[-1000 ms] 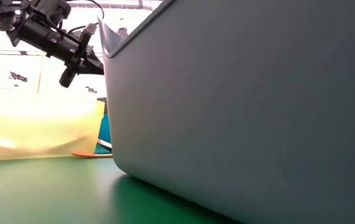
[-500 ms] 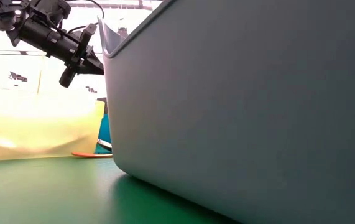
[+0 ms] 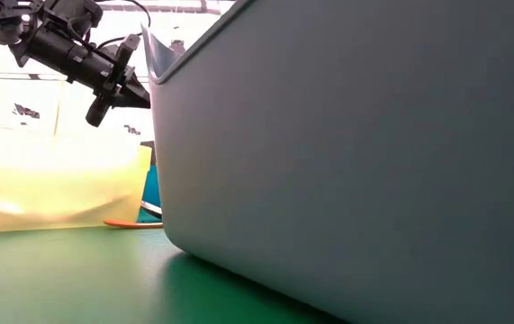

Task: Sort silverware by color (type)
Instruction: Put the blue spoon into the blue bin

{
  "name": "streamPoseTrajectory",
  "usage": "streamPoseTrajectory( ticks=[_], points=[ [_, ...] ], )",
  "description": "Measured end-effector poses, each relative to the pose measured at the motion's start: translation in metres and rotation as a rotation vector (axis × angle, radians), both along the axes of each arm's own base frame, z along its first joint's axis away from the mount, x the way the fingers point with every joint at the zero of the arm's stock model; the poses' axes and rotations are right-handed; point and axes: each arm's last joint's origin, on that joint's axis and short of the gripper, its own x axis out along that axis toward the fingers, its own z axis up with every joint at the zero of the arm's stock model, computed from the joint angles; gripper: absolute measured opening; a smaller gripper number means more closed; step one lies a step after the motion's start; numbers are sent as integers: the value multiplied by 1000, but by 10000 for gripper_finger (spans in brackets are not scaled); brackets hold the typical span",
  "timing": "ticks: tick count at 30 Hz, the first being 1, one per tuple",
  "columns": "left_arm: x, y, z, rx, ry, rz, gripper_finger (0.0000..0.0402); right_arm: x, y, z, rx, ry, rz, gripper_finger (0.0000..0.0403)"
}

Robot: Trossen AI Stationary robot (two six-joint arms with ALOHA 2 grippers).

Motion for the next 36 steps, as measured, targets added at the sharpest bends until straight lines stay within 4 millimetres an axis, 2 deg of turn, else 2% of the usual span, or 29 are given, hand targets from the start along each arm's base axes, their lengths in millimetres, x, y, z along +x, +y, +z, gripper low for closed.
streamPoseTrajectory(
  ticks=[3, 5, 7, 12, 14, 20, 24, 30, 32, 36],
  points=[
    [0, 0, 0, -2, -1, -3, 0, -11, 4, 2, 57, 42, -128, 1],
    [0, 0, 0, -3, -2, -6, 0, -15, 8, -1, 110, 84, -145, 1],
    [0, 0, 0, -3, -3, -7, 0, -10, 20, 2, 148, 33, -54, 1],
    [0, 0, 0, -6, -4, -12, 0, 3, 66, 13, 293, -141, 303, 1],
    [0, 0, 0, -8, -5, -14, 0, 4, 81, 15, 333, -163, 371, 1],
    [0, -1, 0, -8, -6, -15, 0, 3, 115, 0, 446, -65, 365, 1],
    [0, 0, 0, -8, -5, -14, 0, 3, 133, -18, 500, 49, 337, 1],
    [0, 0, 0, -5, -4, -6, 0, -2, 146, -29, 496, 143, 314, 1],
    [0, 0, 0, -5, -3, -6, 0, -1, 145, -18, 439, 86, 303, 1],
    [0, 0, 0, -7, -5, -6, 0, -8, 135, 16, 333, -7, 293, 1]
  ],
)
